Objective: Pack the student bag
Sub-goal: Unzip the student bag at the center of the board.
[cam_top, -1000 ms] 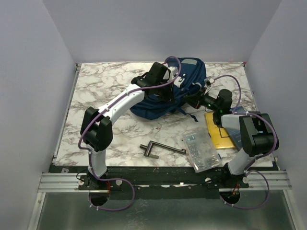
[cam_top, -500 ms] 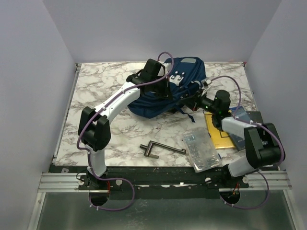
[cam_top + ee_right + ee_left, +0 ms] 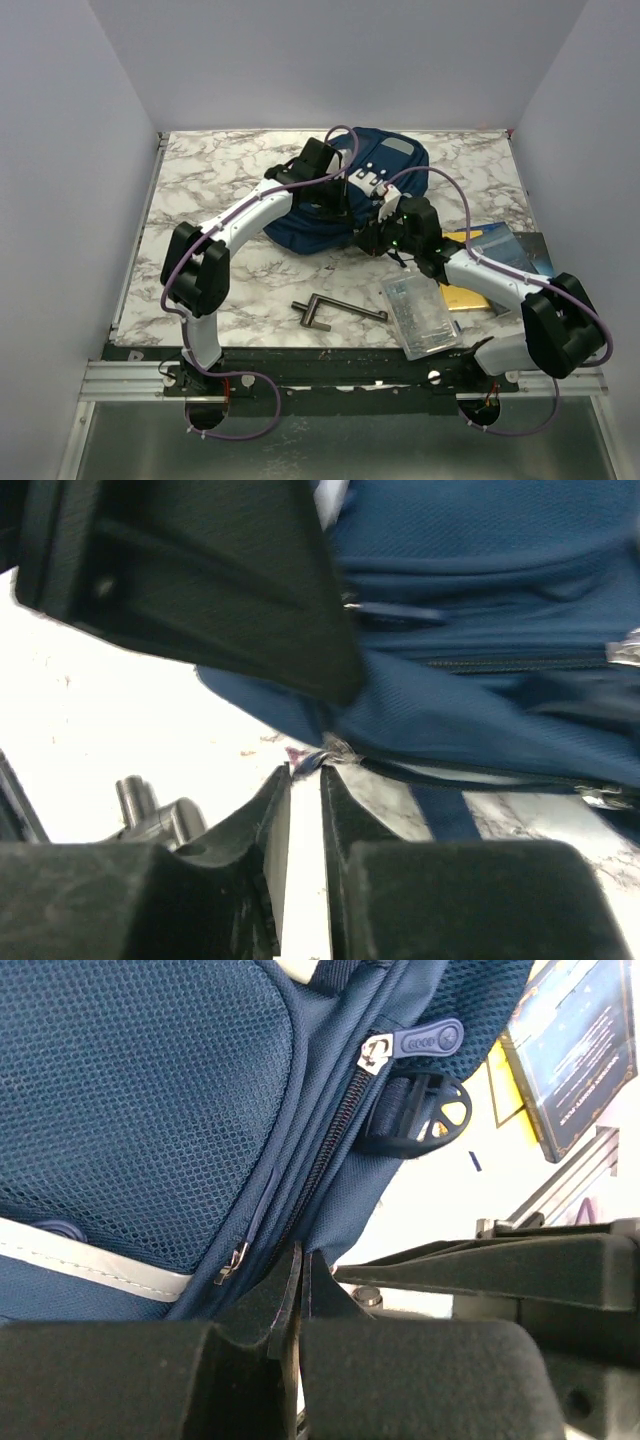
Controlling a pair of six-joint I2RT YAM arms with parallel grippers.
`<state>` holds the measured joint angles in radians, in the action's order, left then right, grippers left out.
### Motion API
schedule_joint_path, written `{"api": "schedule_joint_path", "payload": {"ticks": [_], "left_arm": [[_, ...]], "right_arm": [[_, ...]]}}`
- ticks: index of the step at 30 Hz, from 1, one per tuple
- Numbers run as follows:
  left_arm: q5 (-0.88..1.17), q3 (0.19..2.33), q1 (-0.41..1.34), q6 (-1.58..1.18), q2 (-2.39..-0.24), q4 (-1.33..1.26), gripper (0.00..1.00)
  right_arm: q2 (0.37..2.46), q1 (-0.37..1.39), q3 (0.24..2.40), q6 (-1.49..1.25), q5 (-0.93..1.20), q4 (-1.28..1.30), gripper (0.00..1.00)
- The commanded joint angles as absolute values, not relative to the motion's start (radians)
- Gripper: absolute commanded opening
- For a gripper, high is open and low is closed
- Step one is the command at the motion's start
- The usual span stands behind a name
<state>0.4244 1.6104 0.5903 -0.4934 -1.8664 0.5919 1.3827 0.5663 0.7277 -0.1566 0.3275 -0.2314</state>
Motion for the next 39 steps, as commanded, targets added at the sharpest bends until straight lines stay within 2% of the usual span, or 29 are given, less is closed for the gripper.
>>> {"api": "schedule_joint_path", "payload": {"ticks": [1, 2, 4, 6, 12, 16, 22, 26, 29, 32, 33, 36, 37, 39], "left_arm": [[0.487, 1.602, 0.591, -0.517, -1.787, 0.397, 0.00], [0.480, 1.589, 0.591, -0.507, -1.780, 0.396, 0.00], [0.468, 1.567, 0.591, -0.483, -1.765, 0.398, 0.00], [0.463, 1.553, 0.591, -0.463, -1.754, 0.396, 0.00], [0.495, 1.534, 0.590, -0.451, -1.746, 0.380, 0.00], [0.518, 1.527, 0.594, -0.451, -1.744, 0.368, 0.00], [0.523, 1.508, 0.602, -0.437, -1.733, 0.367, 0.00], [0.502, 1.493, 0.615, -0.420, -1.719, 0.365, 0.00], [0.472, 1.486, 0.626, -0.403, -1.705, 0.365, 0.03], [0.372, 1.444, 0.640, -0.386, -1.663, 0.367, 0.28], [0.323, 1.418, 0.650, -0.383, -1.631, 0.358, 0.34], [0.158, 1.294, 0.689, -0.379, -1.521, 0.287, 0.62], [0.089, 1.262, 0.709, -0.377, -1.491, 0.277, 0.67], [-0.038, 1.200, 0.758, -0.389, -1.428, 0.249, 0.66]], "right_arm": [[1.431, 0.596, 0.765, -0.400, 0.469, -0.153, 0.36], [1.433, 0.584, 0.777, -0.460, 0.474, -0.117, 0.45], [1.405, 0.557, 0.766, -0.592, 0.476, -0.092, 0.57], [1.360, 0.516, 0.743, -0.706, 0.488, -0.076, 0.61], [1.256, 0.367, 0.637, -1.108, 0.393, -0.151, 0.68], [1.324, 0.365, 0.754, -1.123, 0.305, -0.083, 0.73], [1.453, 0.366, 0.825, -1.222, 0.301, -0.177, 0.74], [1.524, 0.370, 0.855, -1.267, 0.270, -0.197, 0.66], [1.563, 0.378, 0.877, -1.309, 0.303, -0.210, 0.48], [1.558, 0.387, 0.883, -1.360, 0.308, -0.200, 0.11], [1.551, 0.387, 0.889, -1.375, 0.304, -0.176, 0.02], [1.523, 0.388, 0.892, -1.419, 0.295, -0.131, 0.00], [1.514, 0.388, 0.896, -1.441, 0.288, -0.105, 0.00], [1.497, 0.388, 0.901, -1.495, 0.282, -0.066, 0.00]]}}
